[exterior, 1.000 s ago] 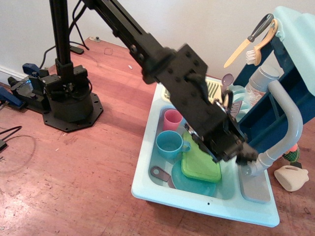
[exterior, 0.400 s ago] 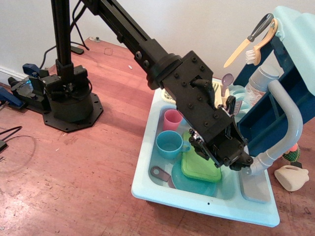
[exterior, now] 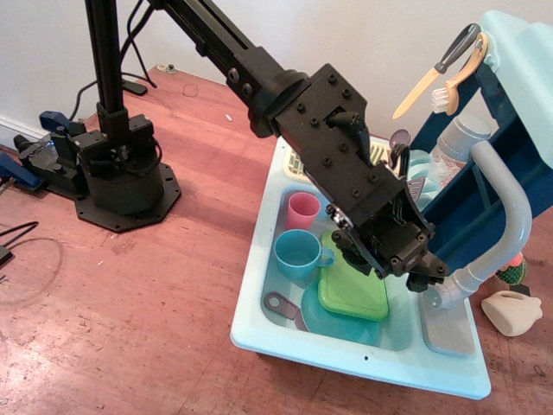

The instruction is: Turn lever vertical to front

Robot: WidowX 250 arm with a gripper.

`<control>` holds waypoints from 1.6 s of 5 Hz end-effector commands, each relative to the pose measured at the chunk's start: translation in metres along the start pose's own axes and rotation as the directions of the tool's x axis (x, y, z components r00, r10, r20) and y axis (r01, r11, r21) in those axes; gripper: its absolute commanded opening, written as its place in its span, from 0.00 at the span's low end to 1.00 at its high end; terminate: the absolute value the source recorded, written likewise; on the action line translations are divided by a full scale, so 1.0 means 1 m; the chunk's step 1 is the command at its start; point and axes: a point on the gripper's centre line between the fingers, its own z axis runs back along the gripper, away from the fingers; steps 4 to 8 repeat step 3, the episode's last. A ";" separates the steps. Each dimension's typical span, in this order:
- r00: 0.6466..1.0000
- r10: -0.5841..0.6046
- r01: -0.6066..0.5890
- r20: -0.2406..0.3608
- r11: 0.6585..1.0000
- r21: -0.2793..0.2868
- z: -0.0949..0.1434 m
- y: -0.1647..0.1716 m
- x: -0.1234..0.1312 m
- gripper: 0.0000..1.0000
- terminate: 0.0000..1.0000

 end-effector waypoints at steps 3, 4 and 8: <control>1.000 0.027 -0.028 -0.009 0.998 -0.055 0.018 -0.009 0.010 1.00 1.00; 1.000 0.027 -0.028 -0.009 0.998 -0.055 0.018 -0.009 0.010 1.00 1.00; 1.000 0.027 -0.028 -0.009 0.998 -0.055 0.018 -0.009 0.010 1.00 1.00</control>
